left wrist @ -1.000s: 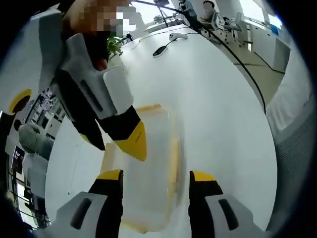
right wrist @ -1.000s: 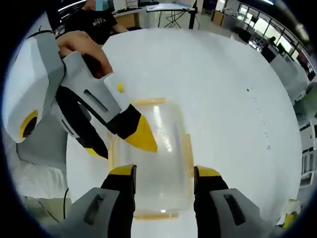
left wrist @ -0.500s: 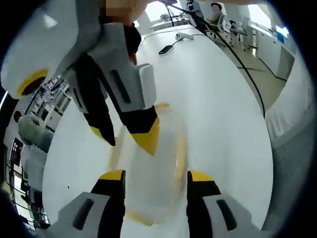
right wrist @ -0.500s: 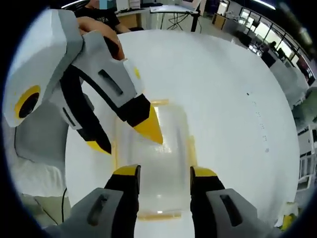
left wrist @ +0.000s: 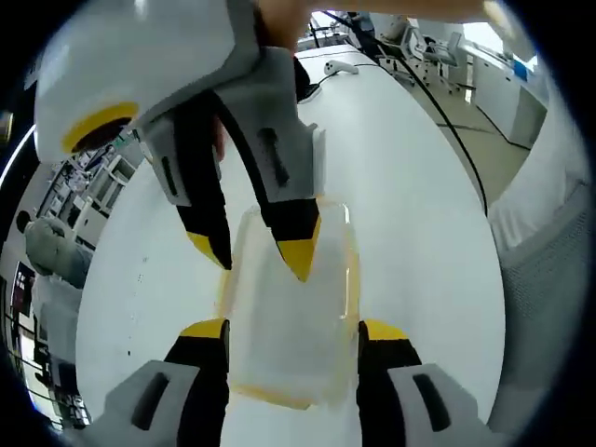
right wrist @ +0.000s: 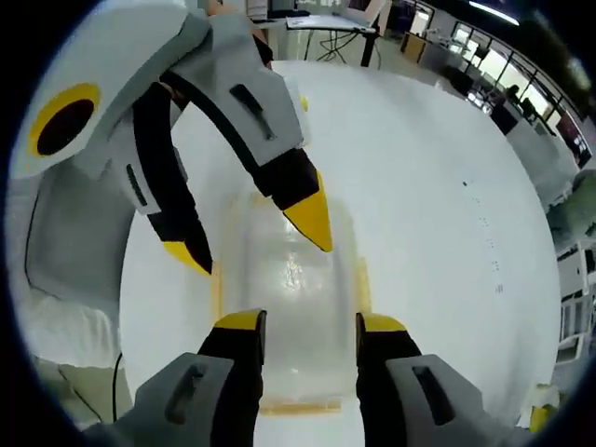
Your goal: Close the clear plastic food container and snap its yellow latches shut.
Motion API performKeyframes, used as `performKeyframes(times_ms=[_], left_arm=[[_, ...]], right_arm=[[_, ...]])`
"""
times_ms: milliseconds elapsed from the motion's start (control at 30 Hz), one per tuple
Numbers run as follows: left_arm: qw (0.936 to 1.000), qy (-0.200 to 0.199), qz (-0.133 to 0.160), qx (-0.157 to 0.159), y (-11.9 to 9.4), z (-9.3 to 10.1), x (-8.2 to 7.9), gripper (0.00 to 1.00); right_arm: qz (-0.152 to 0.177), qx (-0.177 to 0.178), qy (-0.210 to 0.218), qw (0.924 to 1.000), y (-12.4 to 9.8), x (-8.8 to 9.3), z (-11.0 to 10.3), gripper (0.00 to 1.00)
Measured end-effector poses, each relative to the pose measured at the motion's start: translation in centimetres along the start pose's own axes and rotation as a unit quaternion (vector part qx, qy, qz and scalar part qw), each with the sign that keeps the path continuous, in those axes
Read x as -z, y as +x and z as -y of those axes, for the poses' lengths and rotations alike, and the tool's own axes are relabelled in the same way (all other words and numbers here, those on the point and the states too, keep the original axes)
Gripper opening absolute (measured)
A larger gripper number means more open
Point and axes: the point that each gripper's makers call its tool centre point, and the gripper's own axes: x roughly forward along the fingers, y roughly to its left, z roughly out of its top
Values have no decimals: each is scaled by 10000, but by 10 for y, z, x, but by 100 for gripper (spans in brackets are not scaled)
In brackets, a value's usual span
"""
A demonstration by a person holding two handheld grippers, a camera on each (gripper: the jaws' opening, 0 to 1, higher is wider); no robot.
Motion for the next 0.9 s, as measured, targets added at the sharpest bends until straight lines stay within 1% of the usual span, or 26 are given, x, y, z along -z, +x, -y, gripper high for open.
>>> performKeyframes(times_ms=[133, 167, 200, 233, 267, 333, 400, 433, 467, 500, 567, 667, 767, 800, 900], left_arm=[[9998, -156, 63, 62, -6, -6, 0, 53], [9998, -167, 70, 12, -7, -9, 0, 50], [9999, -61, 14, -121, -9, -16, 2, 44], [9998, 43, -22, -202, -11, -22, 5, 41], [9998, 27, -21, -192, -12, -23, 6, 40], [9997, -165, -19, -186, -13, -29, 8, 42], [9998, -97, -72, -173, -14, -32, 10, 42], [9998, -13, -114, -169, -14, -33, 11, 42], [9999, 6, -122, -120, -14, -33, 10, 43], [9999, -4, -122, -52, -13, -32, 10, 43], [9999, -51, -137, -3, -11, -32, 11, 46], [9995, -80, -250, 156, -8, -28, 15, 47], [9986, -148, -332, 380, -5, -21, 21, 50], [9984, -242, -281, 435, -6, -21, 20, 50], [9982, -231, -335, 441, -6, -24, 24, 52]], right_arm=[[29, -6, 10, 10000, 0, 0, 0, 36], [31, -5, 12, 10000, 0, 0, 0, 36], [29, -2, 19, 10000, 0, 0, 0, 36], [30, 2, 16, 10000, 1, 0, 0, 36], [29, 5, 16, 10000, 1, 0, 0, 36], [32, 8, 18, 10000, 1, 0, 0, 36], [32, 4, -21, 10000, 1, 0, 0, 35], [22, -83, -61, 9999, 1, 0, -4, 32], [6, -160, -35, 9999, 2, 0, -7, 31], [-5, -79, -89, 9999, 2, 0, -4, 31], [-32, -71, -39, 10000, 2, 0, -4, 31], [11, -29, -11, 10000, 1, 1, -3, 33], [84, 13, 48, 10000, 0, 2, -1, 35], [125, 10, 44, 9999, 0, 2, -1, 36], [197, 123, 283, 9993, 0, 4, 7, 43]])
